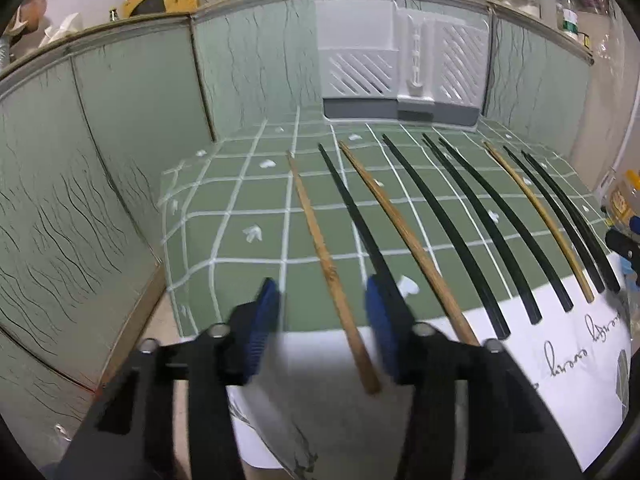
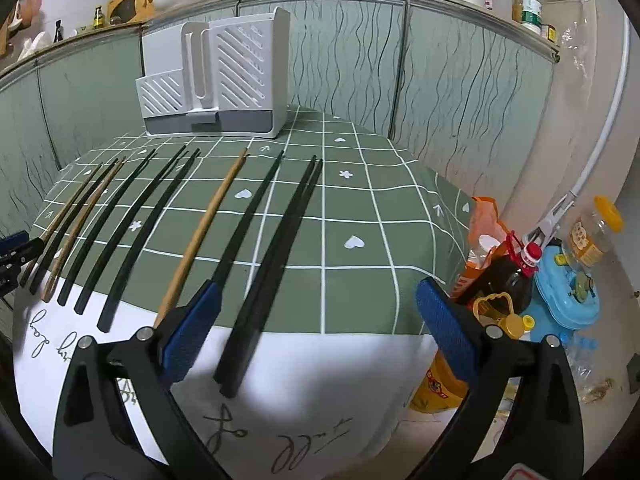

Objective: Organize utensils
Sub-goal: 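Lower the left tool toward a wooden chopstick while the right tool lowers toward a black chopstick, then close the left tool on the wooden chopstick while the right tool closes on the black chopstick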

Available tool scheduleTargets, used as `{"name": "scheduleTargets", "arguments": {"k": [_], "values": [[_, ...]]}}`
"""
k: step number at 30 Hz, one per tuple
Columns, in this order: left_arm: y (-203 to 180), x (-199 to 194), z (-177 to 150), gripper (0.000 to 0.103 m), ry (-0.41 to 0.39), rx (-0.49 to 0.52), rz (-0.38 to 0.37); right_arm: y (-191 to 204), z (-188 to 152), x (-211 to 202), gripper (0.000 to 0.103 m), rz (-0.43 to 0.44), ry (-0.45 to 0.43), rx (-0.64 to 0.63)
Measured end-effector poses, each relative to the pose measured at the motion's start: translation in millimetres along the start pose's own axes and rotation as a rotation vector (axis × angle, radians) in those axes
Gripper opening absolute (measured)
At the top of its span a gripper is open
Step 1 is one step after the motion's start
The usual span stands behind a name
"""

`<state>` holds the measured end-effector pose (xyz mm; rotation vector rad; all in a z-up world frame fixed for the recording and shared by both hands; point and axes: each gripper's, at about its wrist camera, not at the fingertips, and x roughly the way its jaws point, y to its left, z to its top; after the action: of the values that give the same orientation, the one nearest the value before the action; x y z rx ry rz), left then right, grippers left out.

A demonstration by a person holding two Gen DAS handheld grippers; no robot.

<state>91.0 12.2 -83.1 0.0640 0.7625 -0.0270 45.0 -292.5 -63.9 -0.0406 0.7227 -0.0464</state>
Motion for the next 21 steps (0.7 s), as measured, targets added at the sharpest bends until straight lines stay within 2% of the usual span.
{"name": "scheduleTargets", "arguments": {"k": [6,9,11,15,21], "values": [[-9,-2,-5,0.035,-0.010,0.031,0.039,4,-4,10,0.070,0.025,0.056,-0.013],[-7,-2,-5,0.034,-0.013,0.023,0.036,4,-4,10,0.067,0.036,0.058,-0.001],[-8,-2,-6,0.033,-0.017,0.028,0.044,4,-4,10,0.063,0.014,0.058,0.000],[-6,0,-5,0.025,-0.022,0.020,0.050,8,-4,17,0.042,0.011,0.093,-0.006],[-5,2,-4,0.015,-0.030,0.020,0.067,13,-3,22,0.040,-0.012,0.096,0.006]]}}
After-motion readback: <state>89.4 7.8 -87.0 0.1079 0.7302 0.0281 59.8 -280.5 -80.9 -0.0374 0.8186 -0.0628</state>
